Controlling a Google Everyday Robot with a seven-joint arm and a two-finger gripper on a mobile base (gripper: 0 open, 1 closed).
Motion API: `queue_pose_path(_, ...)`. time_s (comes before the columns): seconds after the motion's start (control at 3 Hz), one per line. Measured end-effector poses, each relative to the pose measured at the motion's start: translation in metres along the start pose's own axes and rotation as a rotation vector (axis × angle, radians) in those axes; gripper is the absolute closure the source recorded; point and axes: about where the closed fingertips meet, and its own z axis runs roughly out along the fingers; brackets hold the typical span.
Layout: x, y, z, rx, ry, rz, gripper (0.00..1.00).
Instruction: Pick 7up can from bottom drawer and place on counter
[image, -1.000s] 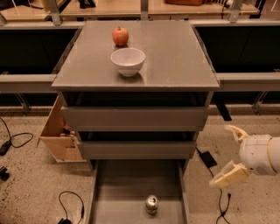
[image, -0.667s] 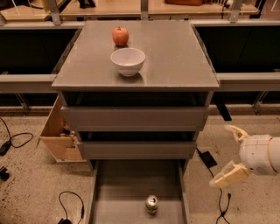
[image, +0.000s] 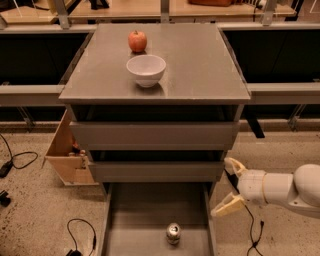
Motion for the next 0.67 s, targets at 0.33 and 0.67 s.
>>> queue_pose_path(0.33, 0.037, 0.004, 0.051, -0.05, -0.077, -0.002, 0.0)
queue_pose_path(0.67, 0.078, 0.015, 0.098, -0.097, -0.151, 0.021, 0.0)
